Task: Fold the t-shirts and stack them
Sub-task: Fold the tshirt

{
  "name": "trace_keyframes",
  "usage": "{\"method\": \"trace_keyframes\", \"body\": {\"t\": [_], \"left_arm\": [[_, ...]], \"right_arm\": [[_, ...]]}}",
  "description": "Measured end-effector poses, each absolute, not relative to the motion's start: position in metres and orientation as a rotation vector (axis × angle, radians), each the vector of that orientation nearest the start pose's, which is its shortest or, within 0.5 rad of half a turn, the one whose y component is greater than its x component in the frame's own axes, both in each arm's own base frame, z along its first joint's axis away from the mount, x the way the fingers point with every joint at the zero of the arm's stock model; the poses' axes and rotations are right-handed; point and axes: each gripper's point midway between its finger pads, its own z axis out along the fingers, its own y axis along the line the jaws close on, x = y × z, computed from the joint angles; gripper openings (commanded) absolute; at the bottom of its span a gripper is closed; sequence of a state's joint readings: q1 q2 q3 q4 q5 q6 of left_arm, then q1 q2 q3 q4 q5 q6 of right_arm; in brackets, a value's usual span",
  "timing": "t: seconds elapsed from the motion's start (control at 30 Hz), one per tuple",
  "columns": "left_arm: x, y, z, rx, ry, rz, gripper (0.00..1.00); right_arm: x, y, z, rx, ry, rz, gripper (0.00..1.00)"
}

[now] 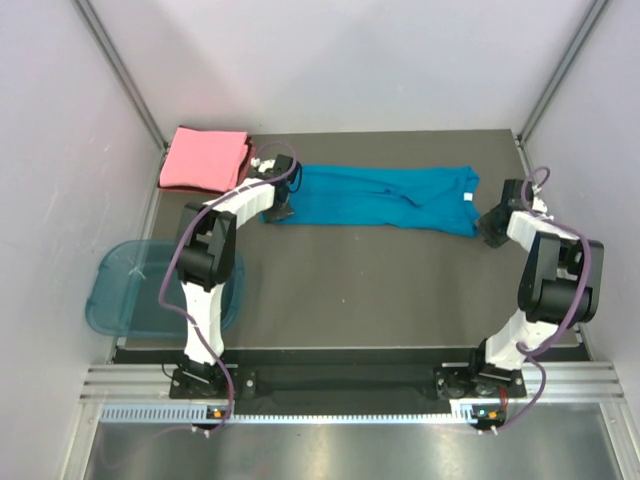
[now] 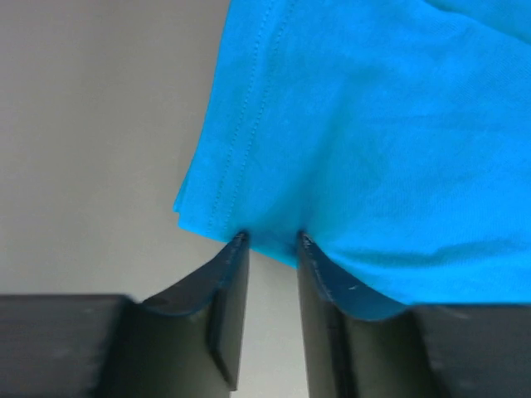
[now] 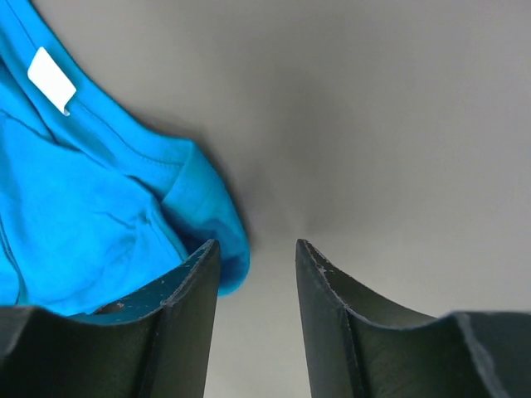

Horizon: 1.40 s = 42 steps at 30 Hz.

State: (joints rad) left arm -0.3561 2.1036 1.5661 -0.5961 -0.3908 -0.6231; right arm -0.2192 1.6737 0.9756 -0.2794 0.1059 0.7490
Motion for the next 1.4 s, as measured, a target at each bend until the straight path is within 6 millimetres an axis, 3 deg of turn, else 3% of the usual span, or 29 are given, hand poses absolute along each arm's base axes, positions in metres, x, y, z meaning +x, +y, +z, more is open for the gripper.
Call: {"method": "trace_keyframes", "body": {"t": [0.17,0.23,0.33,0.43,0.87,1.4], "left_arm": [[0.454,-0.119,0.03,-0.463,2.529,0.201,0.18],[0.454,-0.118,0.031,-0.463,2.527,0.206,0.04],[0.454,-0.117,0.031,-0.457,2.529,0.215,0.0],[0.454,-0.116,0.031,-0.457,2.528,0.219,0.0],[0.453,-0.114,0.031,-0.444,2.529,0.234,0.0],[0.449,-0.108,0.034,-0.435,2.537,0.284,0.0]], "right_arm": [[0.389,-0.076,0.029,1.227,2.233,0.09,0.36],[0.392,-0.077,0.028,1.226,2.226,0.099,0.33],[0.394,-0.082,0.027,1.233,2.217,0.101,0.21],[0.393,-0.086,0.025,1.235,2.218,0.092,0.0],[0.391,-0.091,0.024,1.2,2.241,0.071,0.0],[0.402,-0.072,0.034,1.145,2.259,0.225,0.0]]}}
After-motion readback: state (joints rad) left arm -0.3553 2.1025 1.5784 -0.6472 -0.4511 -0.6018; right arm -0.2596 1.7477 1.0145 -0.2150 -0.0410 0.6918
